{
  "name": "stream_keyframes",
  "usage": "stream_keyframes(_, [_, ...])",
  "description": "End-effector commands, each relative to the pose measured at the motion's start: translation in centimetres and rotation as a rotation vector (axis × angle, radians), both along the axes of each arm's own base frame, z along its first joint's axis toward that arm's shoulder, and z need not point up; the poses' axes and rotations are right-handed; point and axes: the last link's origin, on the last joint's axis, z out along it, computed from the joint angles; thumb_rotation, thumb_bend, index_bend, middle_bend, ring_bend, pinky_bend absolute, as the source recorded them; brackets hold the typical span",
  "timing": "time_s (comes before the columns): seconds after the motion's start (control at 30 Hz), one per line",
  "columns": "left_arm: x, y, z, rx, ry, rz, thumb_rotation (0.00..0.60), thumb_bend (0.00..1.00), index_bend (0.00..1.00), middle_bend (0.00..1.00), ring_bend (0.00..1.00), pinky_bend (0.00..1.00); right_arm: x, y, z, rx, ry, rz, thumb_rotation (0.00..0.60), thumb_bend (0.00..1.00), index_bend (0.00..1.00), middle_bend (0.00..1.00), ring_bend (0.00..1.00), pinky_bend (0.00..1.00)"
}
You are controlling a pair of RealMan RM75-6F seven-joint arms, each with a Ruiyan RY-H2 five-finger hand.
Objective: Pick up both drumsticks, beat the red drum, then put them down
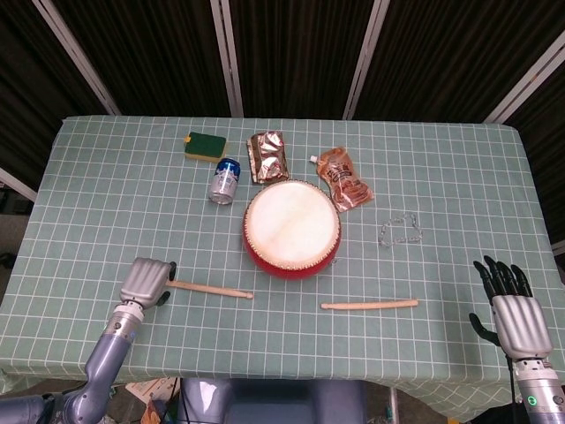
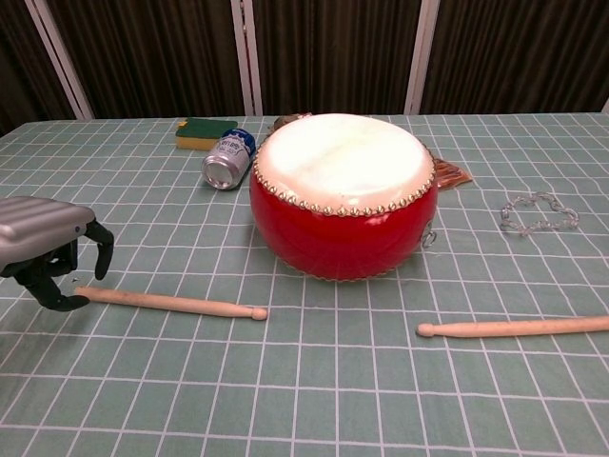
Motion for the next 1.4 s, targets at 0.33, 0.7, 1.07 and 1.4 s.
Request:
stream_keyframes(0.33, [0.5,0.7,-1.5,-0.012,0.025,-0.013,0.600,0.26,0.45,1.00,1.00,1.00,0.1,0.0,0.0,0.003,-0.011,-0.004,0.600,0.35,0.00,0.00,0.00,0.00])
stream_keyframes(0.7, [0.6,0.8,-2.9,-0.024,0.037,-0.008,0.600,0.29,0.48,1.00,1.00,1.00,0.1,0.0,0.0,0.006,-0.014,-0.006,0.600,0.35,0.00,0.00,0.00,0.00])
stream_keyframes(1.07, [-0.2,0.8,-3.9,-0.034,0.039,0.019,0.600,0.33,0.53,1.00,1.00,1.00,0.1,0.0,0.0,0.006,-0.019,-0.008,0.600,0.35,0.00,0.00,0.00,0.00])
stream_keyframes(1.4, [-0.3,0.7,-3.1,-0.004,0.014,0.022,0.600,0.52,0.76,1.00,1.00,1.00,0.0,0.1,0.0,0.006,-0.020,-0.015,0.600,0.35,0.00,0.00,0.00,0.00])
